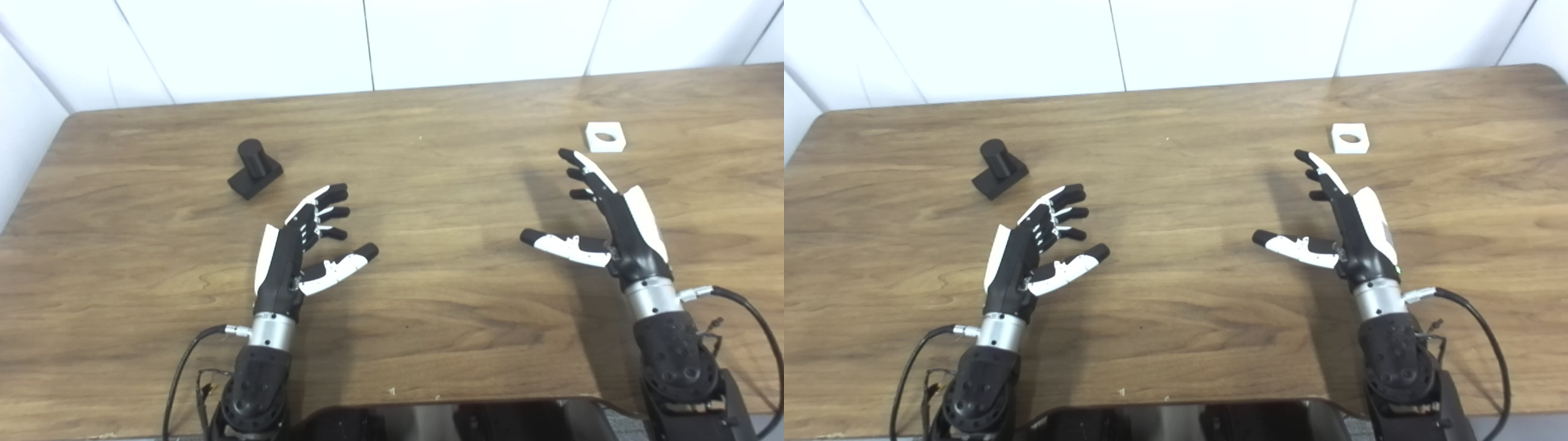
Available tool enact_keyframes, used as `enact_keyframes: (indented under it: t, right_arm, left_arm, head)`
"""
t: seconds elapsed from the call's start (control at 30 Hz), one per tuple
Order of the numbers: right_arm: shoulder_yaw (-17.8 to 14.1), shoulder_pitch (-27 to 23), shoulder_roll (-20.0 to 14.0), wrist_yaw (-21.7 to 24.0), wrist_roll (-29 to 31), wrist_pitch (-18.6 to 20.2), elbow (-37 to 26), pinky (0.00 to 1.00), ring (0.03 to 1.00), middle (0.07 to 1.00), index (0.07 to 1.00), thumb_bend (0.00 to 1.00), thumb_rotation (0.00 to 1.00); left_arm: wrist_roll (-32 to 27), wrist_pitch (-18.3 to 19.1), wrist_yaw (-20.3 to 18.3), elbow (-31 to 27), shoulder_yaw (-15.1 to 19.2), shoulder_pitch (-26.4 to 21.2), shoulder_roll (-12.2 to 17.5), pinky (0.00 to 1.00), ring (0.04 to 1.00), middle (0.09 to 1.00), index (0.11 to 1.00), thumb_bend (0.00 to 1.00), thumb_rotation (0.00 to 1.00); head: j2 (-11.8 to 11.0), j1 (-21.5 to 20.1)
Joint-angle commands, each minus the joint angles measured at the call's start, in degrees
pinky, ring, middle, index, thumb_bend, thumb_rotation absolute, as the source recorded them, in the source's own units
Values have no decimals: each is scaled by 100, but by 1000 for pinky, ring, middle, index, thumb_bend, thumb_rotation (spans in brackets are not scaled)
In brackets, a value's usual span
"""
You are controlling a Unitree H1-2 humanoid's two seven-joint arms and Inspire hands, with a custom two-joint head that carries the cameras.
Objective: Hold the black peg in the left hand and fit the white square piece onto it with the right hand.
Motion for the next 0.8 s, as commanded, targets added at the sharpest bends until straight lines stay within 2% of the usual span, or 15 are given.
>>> enact_keyframes:
  t: [0.0, 0.13, 0.3, 0.5, 0.77]
  right_arm:
    - [-77, -156, -80, -106, 75, -286, -57, 745, 867, 910, 887, 748, 360]
    - [-173, -141, -133, -128, 200, -445, 58, 728, 859, 906, 884, 735, 333]
    - [-279, -132, -181, 8, 403, -179, -27, 778, 865, 905, 891, 703, 242]
    - [-326, -163, -235, 70, 556, -154, -69, 777, 857, 900, 882, 681, 114]
    - [-358, -194, -313, 226, 653, -48, -188, 767, 864, 899, 885, 680, 103]
  left_arm:
    - [110, -261, 91, -61, -55, -130, -39, 583, 732, 800, 780, 769, 275]
    - [212, -349, 164, 77, -144, -154, -124, 578, 716, 784, 774, 760, 292]
    - [321, -357, 240, 189, -249, -260, -261, 557, 718, 778, 756, 776, 265]
    - [499, -372, 361, 225, -295, -331, -336, 579, 722, 768, 743, 778, 254]
    - [554, -405, 436, 254, -298, -323, -365, 586, 714, 753, 737, 767, 250]
  head:
    - [-18, 92]
    - [-156, 634]
    - [-288, 978]
    - [-336, 991]
    - [-355, 994]
